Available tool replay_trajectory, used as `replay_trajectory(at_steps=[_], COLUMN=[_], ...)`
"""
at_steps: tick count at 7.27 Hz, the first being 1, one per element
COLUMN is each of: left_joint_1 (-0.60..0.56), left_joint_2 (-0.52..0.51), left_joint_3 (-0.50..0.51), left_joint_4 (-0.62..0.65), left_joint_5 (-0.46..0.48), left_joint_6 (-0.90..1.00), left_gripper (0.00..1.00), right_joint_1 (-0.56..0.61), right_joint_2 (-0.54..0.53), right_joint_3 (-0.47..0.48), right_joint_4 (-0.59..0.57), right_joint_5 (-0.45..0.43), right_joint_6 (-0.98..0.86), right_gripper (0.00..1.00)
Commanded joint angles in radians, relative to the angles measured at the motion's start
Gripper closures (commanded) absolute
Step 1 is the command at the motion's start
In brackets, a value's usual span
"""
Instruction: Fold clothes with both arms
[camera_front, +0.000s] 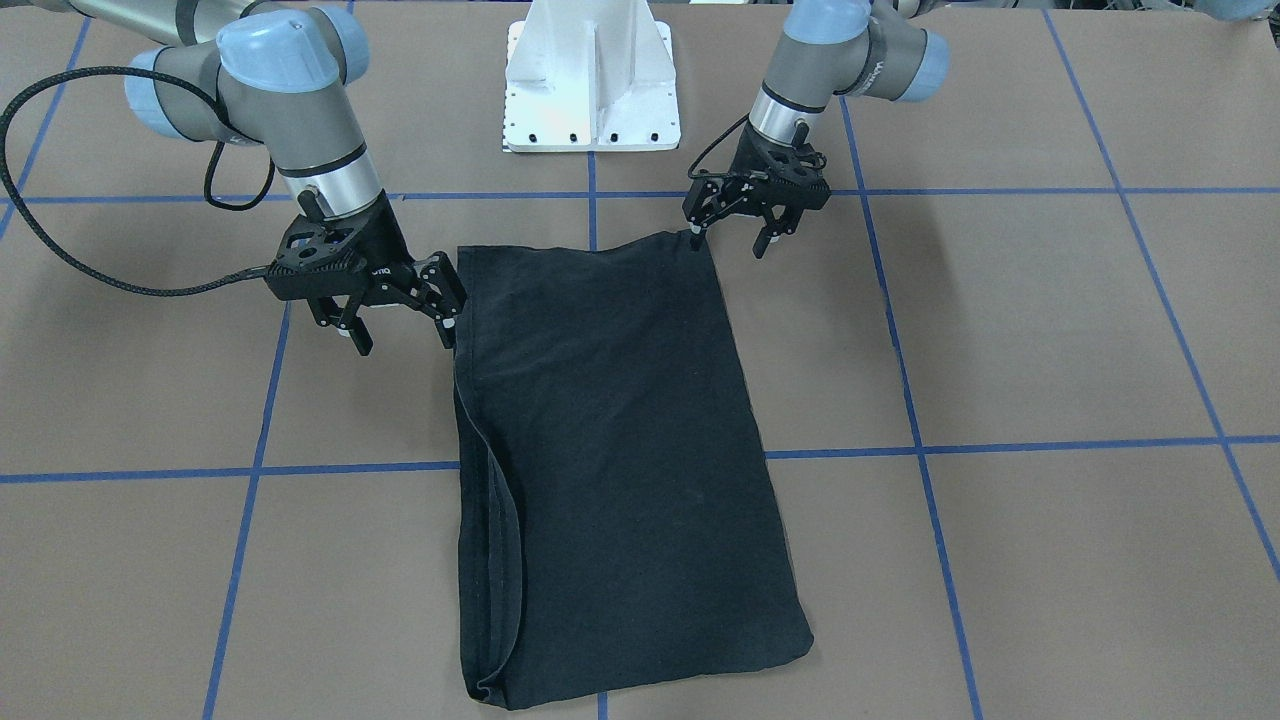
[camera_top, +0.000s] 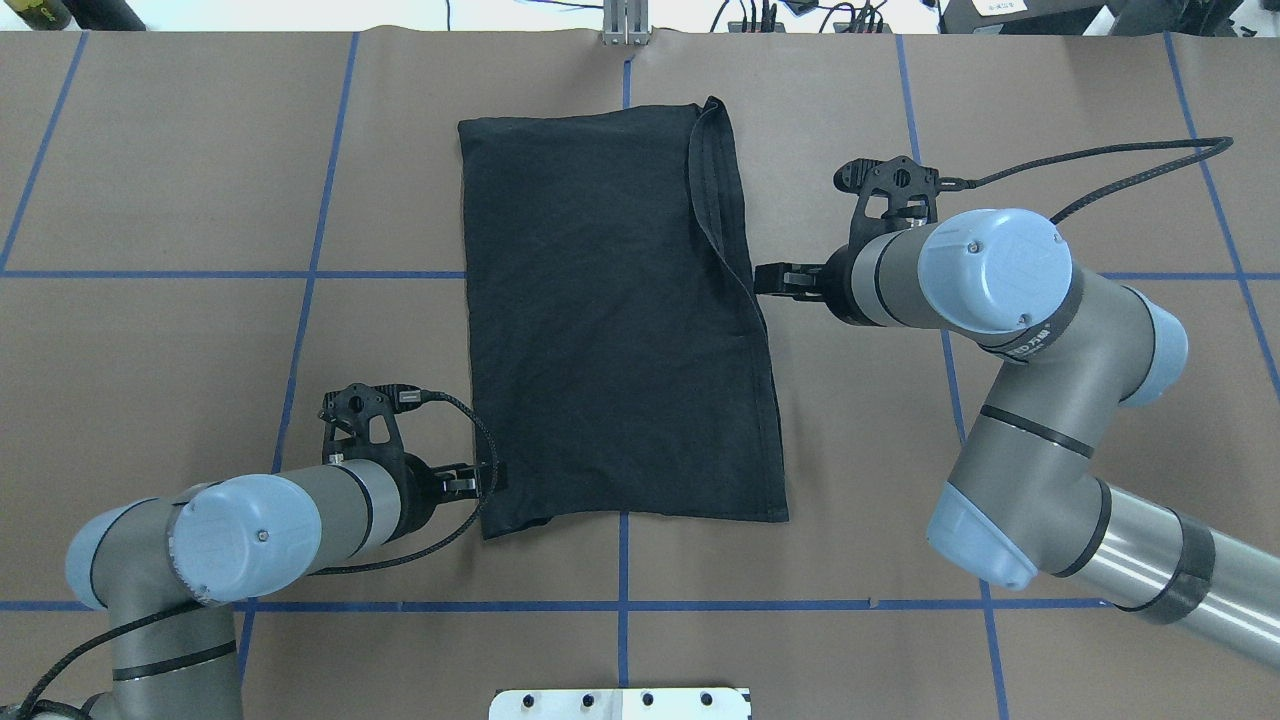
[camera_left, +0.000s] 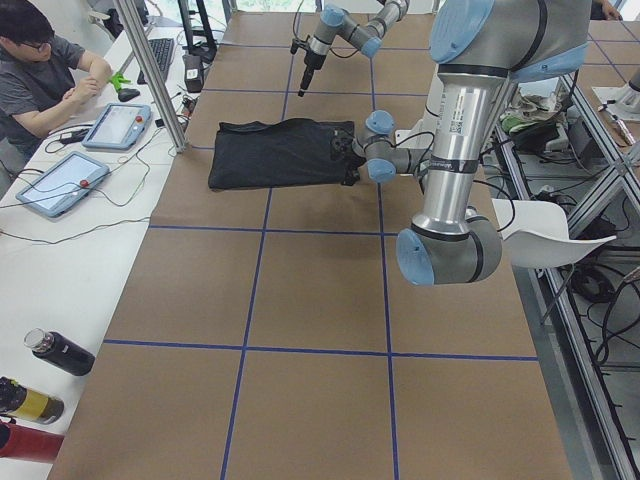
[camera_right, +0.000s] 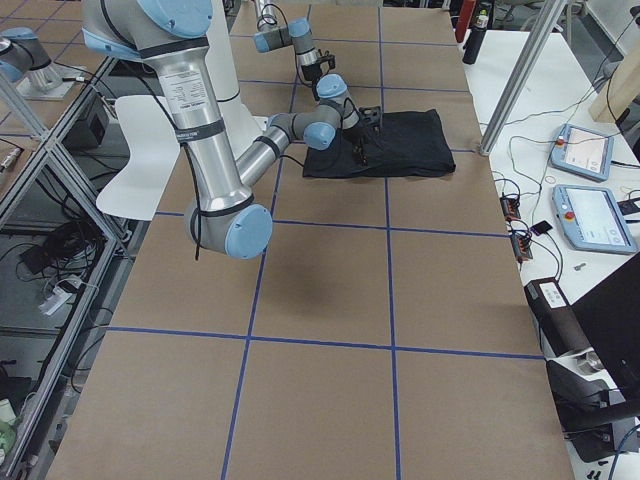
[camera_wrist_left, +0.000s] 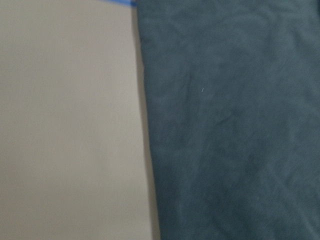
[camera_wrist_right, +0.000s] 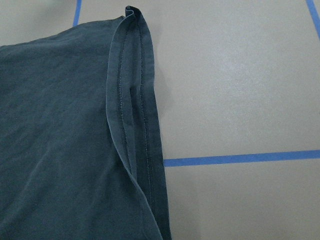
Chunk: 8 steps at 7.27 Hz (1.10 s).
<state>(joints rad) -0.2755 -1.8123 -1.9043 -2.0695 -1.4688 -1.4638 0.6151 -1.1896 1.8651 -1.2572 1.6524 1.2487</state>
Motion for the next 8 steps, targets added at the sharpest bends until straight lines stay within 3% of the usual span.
replay_trajectory(at_steps=[1, 4, 8], left_joint_1=[0.027, 0.032, 0.059], left_joint_2=[-0.025, -0.050, -0.058], left_joint_3=[0.039, 0.048, 0.040], left_joint_4=[0.020, 0.022, 0.022], left_joint_5=[0.019, 0.019, 0.019], left_joint_6=[-0.004, -0.004, -0.004], left_gripper=[0.24, 0.31, 0.56], right_joint_1=[-0.002, 0.000, -0.002], right_joint_2=[-0.002, -0.004, -0.004], right_joint_3=[0.000, -0.001, -0.001], right_joint_4=[-0.001, -0.001, -0.001], right_joint_5=[0.000, 0.000, 0.000], right_joint_6=[0.000, 0.000, 0.000], right_gripper=[0.00, 0.00, 0.00])
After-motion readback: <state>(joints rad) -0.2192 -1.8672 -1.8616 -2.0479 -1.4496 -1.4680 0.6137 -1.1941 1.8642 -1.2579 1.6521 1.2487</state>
